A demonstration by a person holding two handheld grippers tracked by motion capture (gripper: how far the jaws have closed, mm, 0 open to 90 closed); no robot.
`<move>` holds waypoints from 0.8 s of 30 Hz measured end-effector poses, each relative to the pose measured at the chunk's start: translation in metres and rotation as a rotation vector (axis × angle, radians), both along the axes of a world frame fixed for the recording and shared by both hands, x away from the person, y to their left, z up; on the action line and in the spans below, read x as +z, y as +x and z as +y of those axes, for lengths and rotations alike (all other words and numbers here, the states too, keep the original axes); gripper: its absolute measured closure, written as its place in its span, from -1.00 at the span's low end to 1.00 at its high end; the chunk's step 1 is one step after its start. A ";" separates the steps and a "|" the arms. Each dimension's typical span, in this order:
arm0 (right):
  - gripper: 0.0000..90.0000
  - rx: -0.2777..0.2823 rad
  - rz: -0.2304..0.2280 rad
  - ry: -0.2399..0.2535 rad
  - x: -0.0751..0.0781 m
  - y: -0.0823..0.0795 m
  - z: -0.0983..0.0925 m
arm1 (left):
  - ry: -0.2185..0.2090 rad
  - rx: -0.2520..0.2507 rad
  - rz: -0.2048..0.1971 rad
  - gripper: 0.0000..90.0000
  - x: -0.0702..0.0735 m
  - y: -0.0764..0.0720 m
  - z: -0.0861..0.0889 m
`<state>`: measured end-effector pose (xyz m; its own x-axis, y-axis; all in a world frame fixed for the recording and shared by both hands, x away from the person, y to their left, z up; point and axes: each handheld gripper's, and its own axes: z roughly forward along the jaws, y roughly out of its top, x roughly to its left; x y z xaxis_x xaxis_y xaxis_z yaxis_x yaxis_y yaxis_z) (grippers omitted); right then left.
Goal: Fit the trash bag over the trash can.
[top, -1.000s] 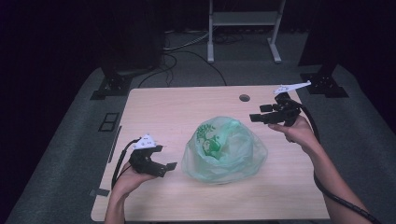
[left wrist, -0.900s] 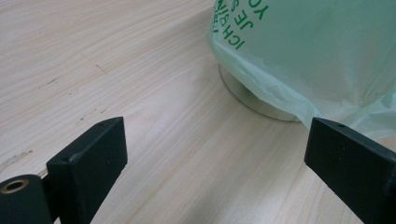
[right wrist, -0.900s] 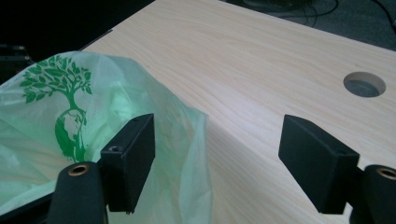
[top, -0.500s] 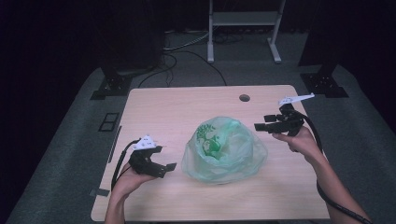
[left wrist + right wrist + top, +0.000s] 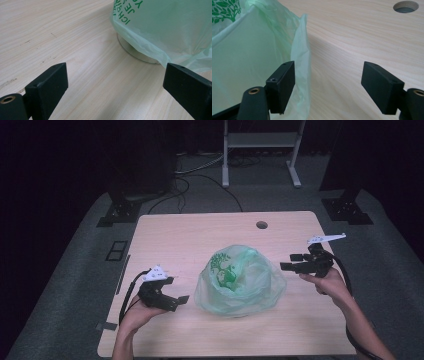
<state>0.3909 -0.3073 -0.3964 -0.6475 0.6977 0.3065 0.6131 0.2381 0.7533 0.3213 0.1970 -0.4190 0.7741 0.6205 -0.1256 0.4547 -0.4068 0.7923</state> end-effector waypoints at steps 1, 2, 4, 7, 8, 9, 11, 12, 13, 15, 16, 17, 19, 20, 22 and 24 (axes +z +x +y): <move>-0.41 -0.002 0.003 0.004 -0.001 -0.002 -0.002 | 0.000 0.000 0.001 -0.89 0.000 0.000 0.000; -0.41 -0.004 0.002 0.004 -0.003 -0.003 -0.004 | 0.000 -0.001 0.002 -0.89 0.000 0.000 0.000; -0.41 -0.009 0.009 0.001 -0.005 -0.006 -0.007 | 0.000 0.001 0.003 -0.89 -0.001 0.000 0.000; -0.41 -0.012 0.012 -0.004 -0.010 -0.011 -0.012 | -0.001 0.002 0.003 -0.89 -0.001 0.000 0.000; -0.41 -0.013 0.013 -0.004 -0.011 -0.012 -0.013 | -0.001 0.002 0.004 -0.89 -0.001 0.000 0.000; -0.41 -0.014 0.017 -0.003 -0.013 -0.014 -0.014 | -0.002 0.002 0.004 -0.89 -0.001 0.000 0.000; -0.41 -0.016 0.021 -0.008 -0.016 -0.016 -0.016 | 0.000 0.002 0.006 -0.89 -0.001 0.000 0.000; -0.41 -0.018 0.024 -0.008 -0.018 -0.018 -0.017 | 0.002 0.001 0.007 -0.89 -0.002 0.000 0.000; -0.41 -0.017 0.024 -0.008 -0.019 -0.019 -0.018 | 0.004 -0.001 0.007 -0.89 -0.002 0.000 0.000; -0.41 -0.019 0.025 -0.011 -0.022 -0.021 -0.019 | 0.002 0.000 0.007 -0.89 -0.002 0.000 0.000; -0.41 -0.020 0.028 -0.008 -0.023 -0.023 -0.020 | 0.002 0.000 0.007 -0.89 -0.002 0.000 0.000; -0.41 -0.021 0.030 -0.006 -0.024 -0.024 -0.021 | 0.002 0.000 0.007 -0.89 -0.002 0.000 0.000; -0.41 -0.024 0.030 -0.010 -0.026 -0.027 -0.023 | 0.001 0.000 0.007 -0.89 -0.002 0.000 0.000; -0.41 -0.025 0.028 -0.010 -0.027 -0.029 -0.024 | 0.002 0.000 0.007 -0.89 -0.002 0.000 0.000; -0.41 -0.028 0.026 -0.006 -0.028 -0.032 -0.025 | 0.004 -0.003 0.007 -0.89 -0.001 -0.001 0.000; -0.41 -0.033 0.023 -0.003 -0.029 -0.036 -0.027 | 0.003 -0.004 0.007 -0.89 -0.001 -0.001 0.000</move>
